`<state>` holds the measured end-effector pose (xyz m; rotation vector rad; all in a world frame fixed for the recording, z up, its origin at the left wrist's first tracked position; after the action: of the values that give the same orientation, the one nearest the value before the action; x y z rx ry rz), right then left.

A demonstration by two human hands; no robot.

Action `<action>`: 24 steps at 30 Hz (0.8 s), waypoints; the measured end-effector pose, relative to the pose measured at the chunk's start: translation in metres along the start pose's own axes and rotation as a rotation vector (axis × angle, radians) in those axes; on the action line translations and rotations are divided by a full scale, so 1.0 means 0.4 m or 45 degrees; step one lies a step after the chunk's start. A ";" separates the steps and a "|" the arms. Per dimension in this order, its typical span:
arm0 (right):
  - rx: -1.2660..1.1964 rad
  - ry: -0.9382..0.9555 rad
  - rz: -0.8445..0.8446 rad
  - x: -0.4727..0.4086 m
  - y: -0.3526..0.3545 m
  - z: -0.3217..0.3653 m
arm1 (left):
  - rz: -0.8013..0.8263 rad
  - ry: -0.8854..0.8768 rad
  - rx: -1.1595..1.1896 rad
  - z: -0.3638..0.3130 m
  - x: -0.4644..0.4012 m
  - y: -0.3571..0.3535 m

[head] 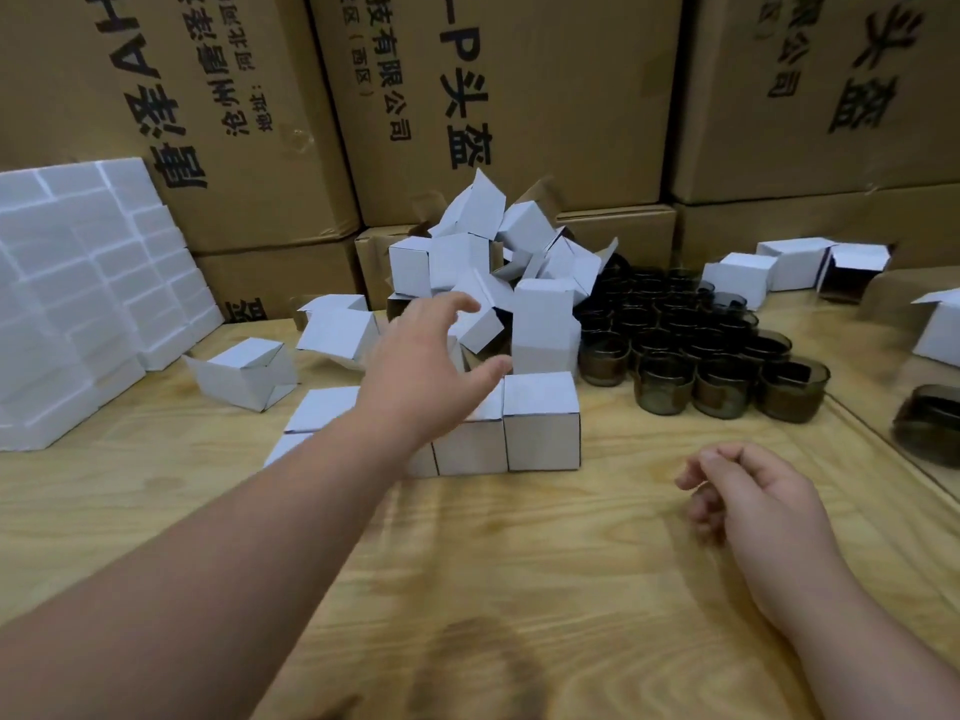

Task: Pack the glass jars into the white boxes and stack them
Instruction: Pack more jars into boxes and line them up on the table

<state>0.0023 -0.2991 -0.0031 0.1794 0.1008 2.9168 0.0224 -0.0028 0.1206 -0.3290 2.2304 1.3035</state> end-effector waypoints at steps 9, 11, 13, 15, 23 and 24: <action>0.302 0.130 -0.129 -0.147 -0.002 0.037 | 0.584 0.088 -0.542 0.100 -0.255 -0.151; 0.377 0.187 -0.133 -0.167 -0.013 0.046 | 0.655 0.101 -0.543 0.124 -0.288 -0.165; 0.476 0.224 -0.137 -0.190 -0.024 0.054 | 0.669 0.077 -0.546 0.139 -0.322 -0.173; 0.586 0.231 -0.143 -0.213 -0.030 0.058 | 0.648 0.059 -0.544 0.153 -0.345 -0.177; 0.904 0.200 -0.031 -0.228 -0.041 0.032 | 0.525 -0.027 -0.403 0.190 -0.363 -0.202; 0.905 0.199 -0.040 -0.226 -0.042 0.029 | 0.499 -0.047 -0.411 0.188 -0.362 -0.196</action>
<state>0.0951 -0.3019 -0.0032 0.0550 1.1455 2.7239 0.2023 0.0145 0.1140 0.0248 2.1180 1.8655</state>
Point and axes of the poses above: each hand's wrist, its own x-axis away from the middle knuckle, its own y-axis out of the back of the hand, z = x × y, the point moved 5 cm from there along -x, towards the middle knuckle, and after that the axes turned 11 degrees about -y, right-handed, at the moved point
